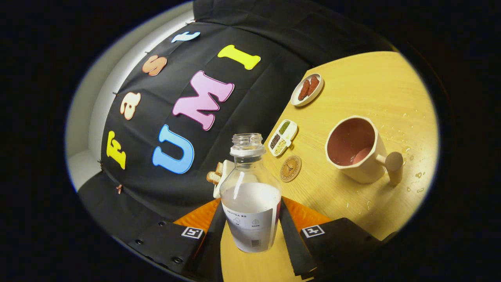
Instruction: Take the bottle from table, then pour the juice into the cup, finally place the bottle on the coaster
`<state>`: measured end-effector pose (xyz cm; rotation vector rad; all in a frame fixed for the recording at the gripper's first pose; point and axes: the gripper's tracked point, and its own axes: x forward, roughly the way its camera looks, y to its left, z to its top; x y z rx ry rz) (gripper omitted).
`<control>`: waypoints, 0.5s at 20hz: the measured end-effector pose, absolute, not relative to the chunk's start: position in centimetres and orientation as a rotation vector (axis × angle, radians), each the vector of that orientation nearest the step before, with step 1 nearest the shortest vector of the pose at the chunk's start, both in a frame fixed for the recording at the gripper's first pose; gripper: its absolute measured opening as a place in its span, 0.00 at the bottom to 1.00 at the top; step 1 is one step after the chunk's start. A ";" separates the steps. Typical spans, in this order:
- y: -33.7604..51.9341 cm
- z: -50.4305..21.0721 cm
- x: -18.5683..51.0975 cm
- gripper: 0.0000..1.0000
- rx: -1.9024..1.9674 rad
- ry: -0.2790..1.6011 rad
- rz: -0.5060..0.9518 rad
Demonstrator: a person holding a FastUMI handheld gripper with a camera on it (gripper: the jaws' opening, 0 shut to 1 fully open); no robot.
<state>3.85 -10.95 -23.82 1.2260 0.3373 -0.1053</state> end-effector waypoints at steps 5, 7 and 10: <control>-11.5 -24.6 3.4 0.76 1.350 0.350 -0.122; -11.5 -24.7 3.3 0.76 1.405 0.357 -0.123; -12.1 -24.6 3.3 0.75 1.483 0.348 -0.140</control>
